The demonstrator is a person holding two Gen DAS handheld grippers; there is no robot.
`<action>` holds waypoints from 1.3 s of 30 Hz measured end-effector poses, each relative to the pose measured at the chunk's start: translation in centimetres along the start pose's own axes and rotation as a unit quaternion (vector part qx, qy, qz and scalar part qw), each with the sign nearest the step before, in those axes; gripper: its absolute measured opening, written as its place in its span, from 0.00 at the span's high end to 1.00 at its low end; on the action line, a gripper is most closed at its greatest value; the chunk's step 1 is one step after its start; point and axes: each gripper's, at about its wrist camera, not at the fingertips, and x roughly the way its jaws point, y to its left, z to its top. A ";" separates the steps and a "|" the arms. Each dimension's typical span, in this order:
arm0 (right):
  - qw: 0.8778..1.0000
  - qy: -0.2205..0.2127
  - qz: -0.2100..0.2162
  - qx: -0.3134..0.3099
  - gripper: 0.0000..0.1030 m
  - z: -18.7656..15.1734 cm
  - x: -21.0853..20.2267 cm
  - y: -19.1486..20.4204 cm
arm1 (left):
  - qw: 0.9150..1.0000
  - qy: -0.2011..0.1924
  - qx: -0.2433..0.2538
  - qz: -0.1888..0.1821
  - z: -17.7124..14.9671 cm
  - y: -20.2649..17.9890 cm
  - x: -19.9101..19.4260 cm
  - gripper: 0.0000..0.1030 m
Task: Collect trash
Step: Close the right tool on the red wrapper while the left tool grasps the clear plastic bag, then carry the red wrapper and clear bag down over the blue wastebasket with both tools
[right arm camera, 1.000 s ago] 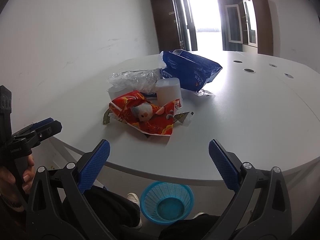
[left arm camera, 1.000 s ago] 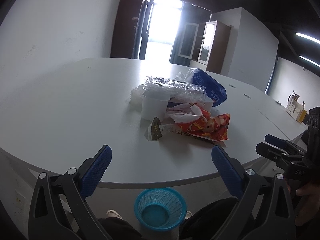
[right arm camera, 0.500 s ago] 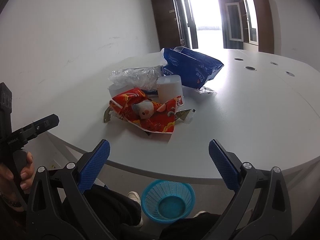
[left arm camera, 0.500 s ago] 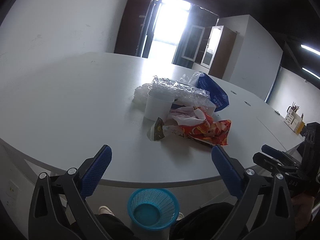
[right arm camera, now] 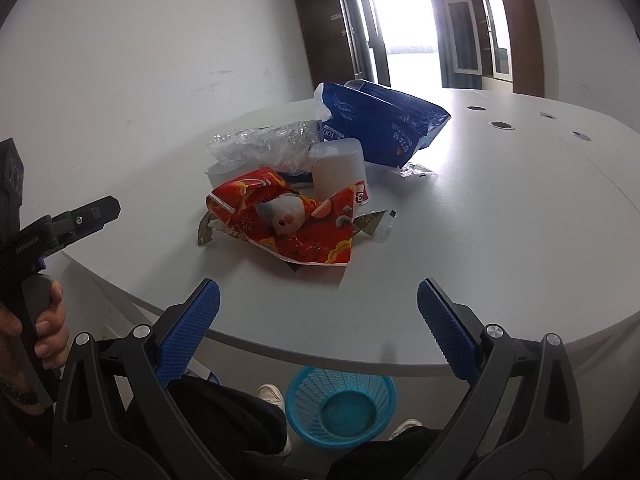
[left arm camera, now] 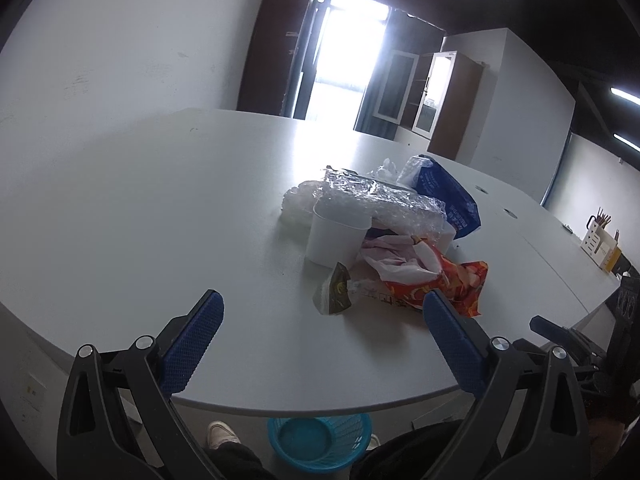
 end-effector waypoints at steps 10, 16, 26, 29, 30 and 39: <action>1.000 0.006 0.007 -0.009 0.20 3.8 4.1 -0.9 | 1.000 -0.007 0.015 -0.003 5.4 0.6 4.4 0.06; 1.000 0.026 0.016 0.007 0.32 4.8 6.4 -1.9 | 1.000 0.013 0.004 -0.009 7.9 1.0 8.0 0.07; 0.998 0.056 0.037 0.014 0.71 5.0 8.5 -1.9 | 0.994 0.085 -0.020 -0.061 9.3 1.4 13.4 0.56; 0.998 0.052 0.032 0.007 0.82 4.7 8.4 -1.8 | 0.995 0.083 0.003 -0.054 9.1 0.5 13.2 0.80; 0.998 0.048 0.031 0.006 0.85 4.6 8.3 -1.8 | 0.995 0.079 0.009 -0.052 9.1 0.3 13.0 0.86; 1.000 -0.002 0.011 0.001 0.92 5.2 5.0 -1.2 | 0.998 0.011 0.011 -0.053 9.8 -1.0 8.0 0.94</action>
